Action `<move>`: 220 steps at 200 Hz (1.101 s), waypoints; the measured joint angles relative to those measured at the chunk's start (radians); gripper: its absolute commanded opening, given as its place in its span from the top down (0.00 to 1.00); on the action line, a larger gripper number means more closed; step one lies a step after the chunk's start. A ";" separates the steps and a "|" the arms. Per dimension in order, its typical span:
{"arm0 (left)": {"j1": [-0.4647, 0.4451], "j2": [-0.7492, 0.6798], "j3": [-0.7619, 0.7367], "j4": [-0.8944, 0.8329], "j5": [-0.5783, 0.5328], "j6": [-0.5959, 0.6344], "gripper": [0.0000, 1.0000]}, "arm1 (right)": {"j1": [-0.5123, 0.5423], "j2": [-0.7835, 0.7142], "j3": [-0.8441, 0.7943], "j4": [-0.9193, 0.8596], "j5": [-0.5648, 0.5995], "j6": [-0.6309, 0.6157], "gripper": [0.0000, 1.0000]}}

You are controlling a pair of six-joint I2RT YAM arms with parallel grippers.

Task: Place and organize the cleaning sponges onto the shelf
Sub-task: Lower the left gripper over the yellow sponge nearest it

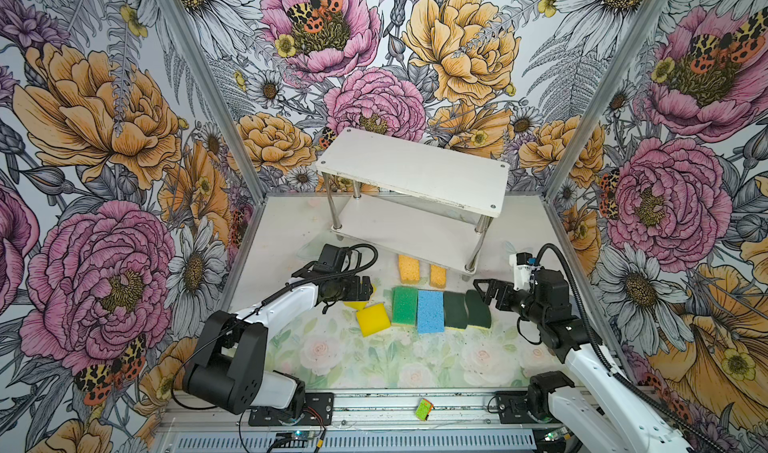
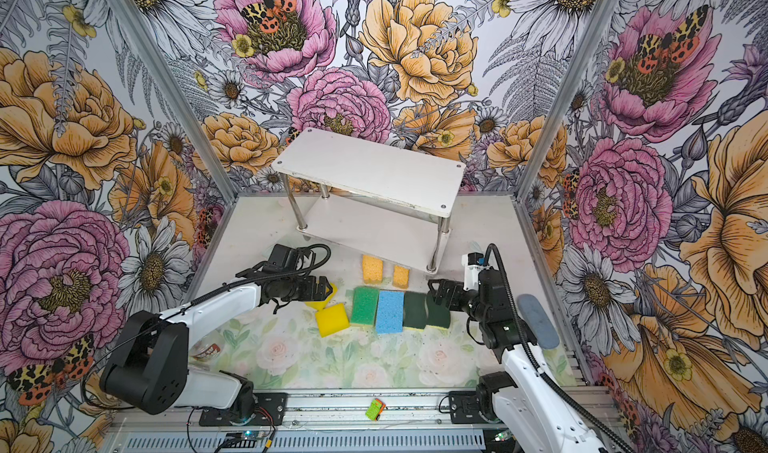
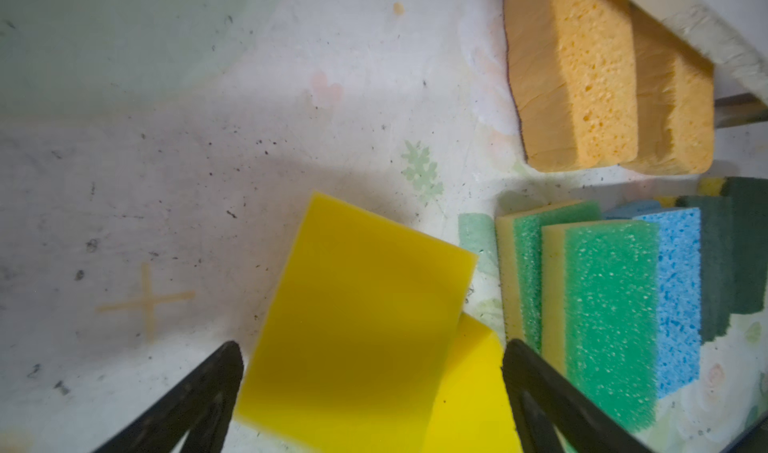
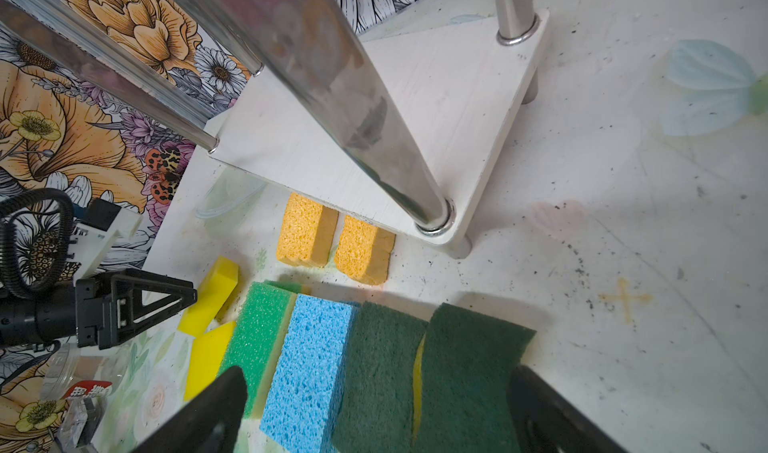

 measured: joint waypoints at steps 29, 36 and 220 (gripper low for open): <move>-0.013 0.062 0.023 -0.025 0.002 0.000 0.01 | 0.000 0.000 0.000 0.000 -0.003 0.000 0.00; -0.015 0.068 0.026 -0.027 0.002 -0.001 0.01 | 0.000 0.000 0.000 0.000 -0.003 0.000 0.00; -0.049 0.179 0.130 -0.032 -0.037 -0.058 0.01 | 0.000 -0.031 -0.006 0.000 -0.003 0.000 0.00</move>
